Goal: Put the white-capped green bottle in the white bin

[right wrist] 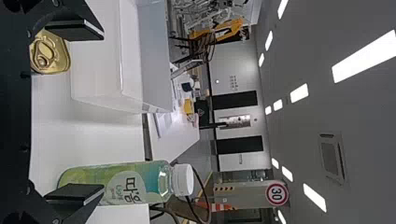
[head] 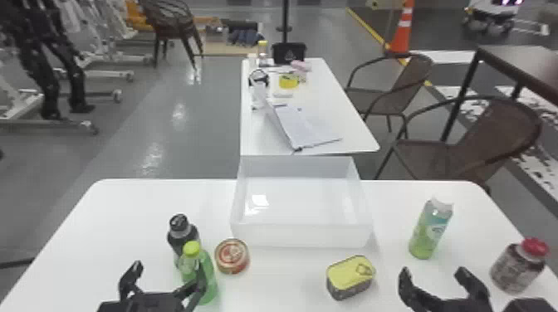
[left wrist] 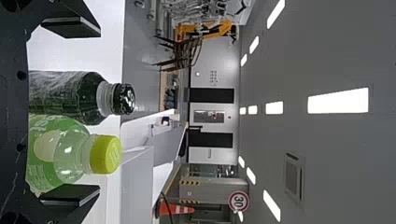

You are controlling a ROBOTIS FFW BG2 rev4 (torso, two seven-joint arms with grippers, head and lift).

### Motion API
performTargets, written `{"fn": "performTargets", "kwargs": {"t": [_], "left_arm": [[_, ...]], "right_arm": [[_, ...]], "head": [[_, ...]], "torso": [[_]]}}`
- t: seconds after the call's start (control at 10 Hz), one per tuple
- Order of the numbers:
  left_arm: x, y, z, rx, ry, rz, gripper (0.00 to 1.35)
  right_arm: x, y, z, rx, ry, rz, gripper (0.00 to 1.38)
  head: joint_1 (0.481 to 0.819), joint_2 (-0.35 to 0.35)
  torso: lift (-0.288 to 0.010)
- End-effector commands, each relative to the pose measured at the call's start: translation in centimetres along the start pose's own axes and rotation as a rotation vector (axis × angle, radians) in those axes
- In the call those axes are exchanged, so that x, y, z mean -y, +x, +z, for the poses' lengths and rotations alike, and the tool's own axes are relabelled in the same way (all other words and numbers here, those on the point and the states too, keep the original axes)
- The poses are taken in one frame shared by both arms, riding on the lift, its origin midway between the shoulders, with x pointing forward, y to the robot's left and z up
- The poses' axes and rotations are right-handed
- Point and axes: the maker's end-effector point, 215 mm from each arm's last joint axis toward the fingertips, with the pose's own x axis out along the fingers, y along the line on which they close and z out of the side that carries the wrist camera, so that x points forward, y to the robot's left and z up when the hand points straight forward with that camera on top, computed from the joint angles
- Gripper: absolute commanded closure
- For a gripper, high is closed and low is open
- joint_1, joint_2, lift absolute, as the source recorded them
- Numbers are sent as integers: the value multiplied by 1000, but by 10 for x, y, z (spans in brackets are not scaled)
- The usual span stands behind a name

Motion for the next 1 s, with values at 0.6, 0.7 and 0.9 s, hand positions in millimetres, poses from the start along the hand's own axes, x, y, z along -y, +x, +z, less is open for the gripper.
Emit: {"fn": "performTargets", "kwargs": {"t": [0.6, 0.7, 0.9], "left_arm": [[1, 0, -2, -5, -6, 1, 125], [1, 0, -2, -6, -8, 2, 125], [1, -1, -4, -9, -13, 4, 125]], "right_arm": [[3, 0, -4, -5, -1, -4, 140], [11, -2, -12, -16, 6, -15, 140], [32, 2, -20, -14, -11, -33, 140]], "head": [[549, 0], [549, 0], [549, 0]], "torso": [[-100], [-100], [-100]]}}
